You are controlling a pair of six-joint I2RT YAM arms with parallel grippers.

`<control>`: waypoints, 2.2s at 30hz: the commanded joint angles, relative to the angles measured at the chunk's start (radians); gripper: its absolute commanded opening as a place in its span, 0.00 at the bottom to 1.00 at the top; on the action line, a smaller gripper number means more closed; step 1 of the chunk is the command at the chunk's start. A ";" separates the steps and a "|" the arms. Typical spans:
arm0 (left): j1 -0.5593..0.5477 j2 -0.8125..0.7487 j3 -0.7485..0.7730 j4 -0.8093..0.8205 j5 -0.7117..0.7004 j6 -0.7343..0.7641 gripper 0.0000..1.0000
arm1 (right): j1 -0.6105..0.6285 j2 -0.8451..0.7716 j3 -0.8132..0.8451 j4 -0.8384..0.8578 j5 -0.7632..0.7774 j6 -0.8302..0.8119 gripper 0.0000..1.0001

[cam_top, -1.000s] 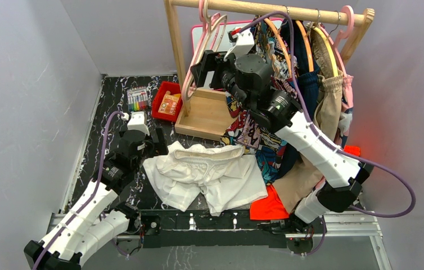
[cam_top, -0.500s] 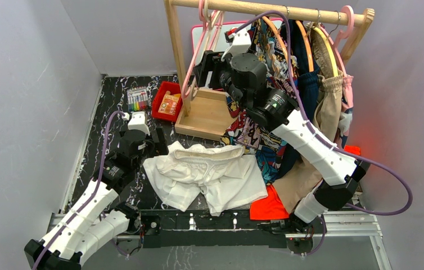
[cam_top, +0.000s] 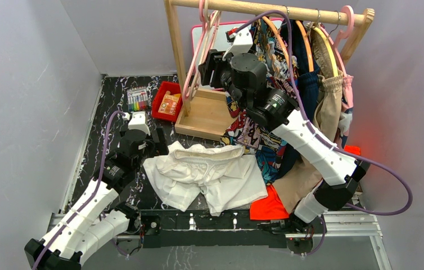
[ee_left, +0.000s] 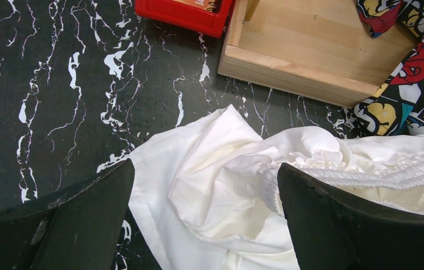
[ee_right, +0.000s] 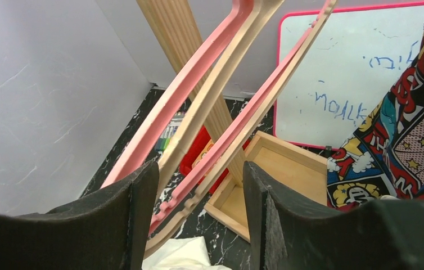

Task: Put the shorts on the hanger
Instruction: Pick up the hanger from the clothesline.

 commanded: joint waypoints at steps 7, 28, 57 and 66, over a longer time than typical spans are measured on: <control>-0.002 0.000 0.025 0.004 0.001 0.011 0.98 | 0.004 -0.044 -0.031 0.068 0.055 -0.033 0.71; -0.003 0.005 0.024 0.003 0.003 0.013 0.98 | 0.002 -0.036 -0.006 -0.001 0.166 -0.098 0.56; -0.002 -0.011 0.023 0.003 0.018 0.013 0.98 | -0.046 0.020 0.079 -0.025 0.163 -0.149 0.38; -0.003 -0.013 0.023 0.004 0.022 0.013 0.98 | -0.061 0.057 0.120 -0.024 0.147 -0.163 0.37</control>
